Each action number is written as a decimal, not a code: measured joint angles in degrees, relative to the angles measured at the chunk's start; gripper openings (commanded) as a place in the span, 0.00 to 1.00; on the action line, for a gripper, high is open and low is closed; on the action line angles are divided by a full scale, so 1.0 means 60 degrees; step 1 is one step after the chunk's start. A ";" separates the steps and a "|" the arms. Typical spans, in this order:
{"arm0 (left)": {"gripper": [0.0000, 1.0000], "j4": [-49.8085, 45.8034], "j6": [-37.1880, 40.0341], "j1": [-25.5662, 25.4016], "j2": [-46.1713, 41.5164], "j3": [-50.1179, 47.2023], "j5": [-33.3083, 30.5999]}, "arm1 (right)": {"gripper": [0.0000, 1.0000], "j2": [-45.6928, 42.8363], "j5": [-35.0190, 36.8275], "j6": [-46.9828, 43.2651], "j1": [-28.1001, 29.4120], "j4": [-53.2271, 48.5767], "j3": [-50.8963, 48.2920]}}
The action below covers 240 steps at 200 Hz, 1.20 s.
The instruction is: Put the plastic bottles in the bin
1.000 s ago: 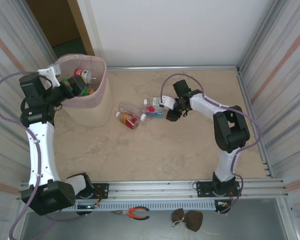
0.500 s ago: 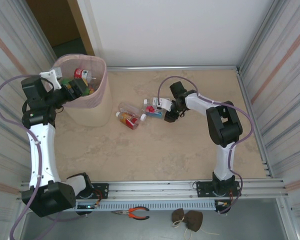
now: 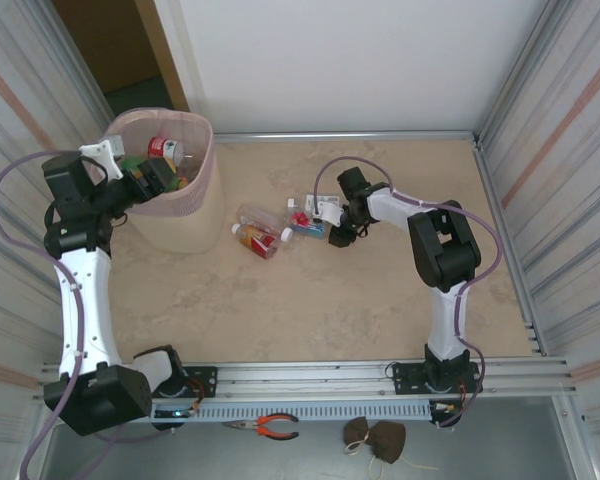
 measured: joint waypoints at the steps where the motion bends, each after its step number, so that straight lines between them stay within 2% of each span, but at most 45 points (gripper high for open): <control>1: 0.78 0.0000 0.0000 0.0000 0.0000 0.0000 0.0000 | 0.35 0.0000 0.0000 0.0000 0.0000 0.0000 0.0000; 78: 0.78 0.0000 -0.0076 0.0000 -0.0051 -0.0015 0.0109 | 0.23 -0.0554 -0.0033 0.0011 0.0000 0.0117 -0.0732; 159: 0.79 0.0211 -0.0299 -0.0087 -0.0051 -0.0011 0.0339 | 0.22 -0.3308 -0.0321 0.0572 0.0015 0.0109 -0.1763; 212: 0.83 0.0517 -0.0488 -0.1107 0.0091 0.0062 0.0612 | 0.23 -0.5074 -0.0834 0.1650 0.0109 0.0816 -0.2393; 240: 0.85 0.0765 -0.0645 -0.2029 0.0510 0.0433 0.0794 | 0.23 -0.5901 -0.1162 0.2266 0.0178 0.1341 -0.2634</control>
